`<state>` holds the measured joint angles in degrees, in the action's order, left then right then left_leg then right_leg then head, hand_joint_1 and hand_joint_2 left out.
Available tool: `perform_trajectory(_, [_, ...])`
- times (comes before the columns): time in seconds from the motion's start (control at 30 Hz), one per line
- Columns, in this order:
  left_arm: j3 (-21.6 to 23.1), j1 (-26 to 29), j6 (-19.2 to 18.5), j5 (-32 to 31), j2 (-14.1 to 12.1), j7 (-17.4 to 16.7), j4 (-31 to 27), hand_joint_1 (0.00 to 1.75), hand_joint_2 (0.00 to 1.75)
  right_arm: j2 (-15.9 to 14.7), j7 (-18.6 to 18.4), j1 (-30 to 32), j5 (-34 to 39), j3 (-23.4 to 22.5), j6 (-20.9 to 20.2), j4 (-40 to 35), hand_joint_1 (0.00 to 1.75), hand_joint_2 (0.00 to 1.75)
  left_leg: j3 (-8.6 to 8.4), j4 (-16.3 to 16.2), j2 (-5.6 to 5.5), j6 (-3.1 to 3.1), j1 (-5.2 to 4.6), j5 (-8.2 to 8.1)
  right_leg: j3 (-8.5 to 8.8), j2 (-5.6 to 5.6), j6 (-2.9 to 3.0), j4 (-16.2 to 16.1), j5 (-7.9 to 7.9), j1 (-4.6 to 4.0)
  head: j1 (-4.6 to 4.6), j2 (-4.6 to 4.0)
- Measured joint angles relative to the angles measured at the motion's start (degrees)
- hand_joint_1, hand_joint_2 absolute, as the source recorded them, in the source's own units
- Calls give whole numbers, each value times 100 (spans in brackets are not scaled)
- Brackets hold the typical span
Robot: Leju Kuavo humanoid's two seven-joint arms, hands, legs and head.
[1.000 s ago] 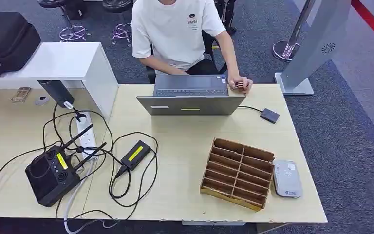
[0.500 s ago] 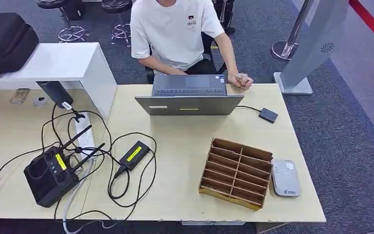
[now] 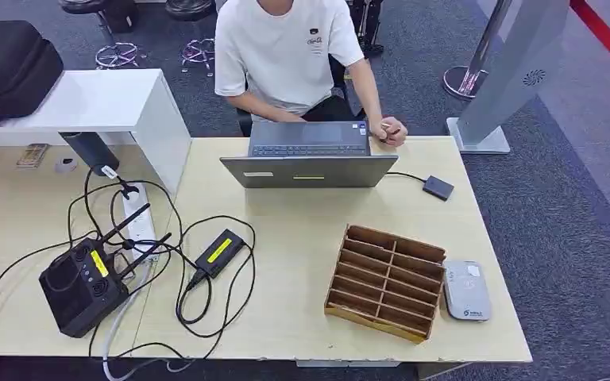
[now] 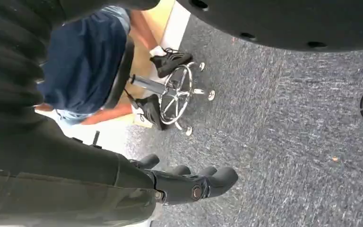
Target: Pass the card to the sensor for recognition and then transmit it.
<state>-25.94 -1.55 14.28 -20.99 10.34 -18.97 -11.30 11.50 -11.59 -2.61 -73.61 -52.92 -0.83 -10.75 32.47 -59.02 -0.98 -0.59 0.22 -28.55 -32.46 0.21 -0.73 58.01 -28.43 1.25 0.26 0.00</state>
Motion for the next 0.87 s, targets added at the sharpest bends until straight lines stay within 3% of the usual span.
perform_trajectory(0.1, [-7,5,697,-98,-13,210,0,0,175,2,-20,7,139,-18,585,-7,0,175,0,0,3,0,1,0,-1,1,0,0,0,0,0,0])
perform_trajectory(0.2, [-124,7,1819,31,-46,932,0,0,175,26,148,6,362,-152,1941,-26,0,175,0,0,2,0,1,0,-1,-1,0,0,0,-1,2,0])
perform_trajectory(0.27, [-278,24,2356,-76,-88,1261,-15,0,175,42,182,11,458,-262,2775,-52,0,175,-1,0,3,0,1,0,-1,1,0,1,0,-1,0,0])
perform_trajectory(0.3, [-416,72,2476,-443,-92,1263,-99,0,175,42,166,16,494,-322,3112,-59,0,175,-2,0,4,0,2,0,-1,2,0,1,0,-1,-2,0])
perform_trajectory(0.4, [-1342,187,2554,-2515,51,1252,-569,0,175,44,-2,37,560,-499,3799,-94,0,175,2,0,2,0,2,0,-6,0,1,0,0,-1,0,0])
perform_trajectory(0.47, [-2251,160,2574,-3635,194,1274,-891,0,175,59,-83,41,583,-599,4017,-122,0,175,2,0,5,-1,2,0,-3,3,1,1,0,-1,0,0])
perform_trajectory(0.63, [-3356,163,2585,-3688,376,1289,-1304,0,175,76,-98,71,583,-726,4052,-168,0,175,-5,0,17,-14,2,-9,-5,16,1,0,0,-1,0,0])
perform_trajectory(0.7, [-3741,135,2585,-4336,481,1621,-1474,0,175,76,-241,65,546,-776,4052,-190,0,175,-2,0,12,-14,2,-8,-5,10,1,0,0,-1,0,0])
perform_trajectory(0.77, [-4535,-38,2585,-5170,621,2099,-1703,0,175,68,-383,48,505,-874,4061,-258,0,175,-3,0,14,-14,2,-8,1,10,1,0,0,-1,2,0])
perform_trajectory(0.87, [-5312,-175,2587,-5304,721,2215,-1873,0,175,22,-407,41,463,-1001,4056,-282,0,175,-9,0,22,-14,1,-9,4,22,1,0,1,0,-2,0])
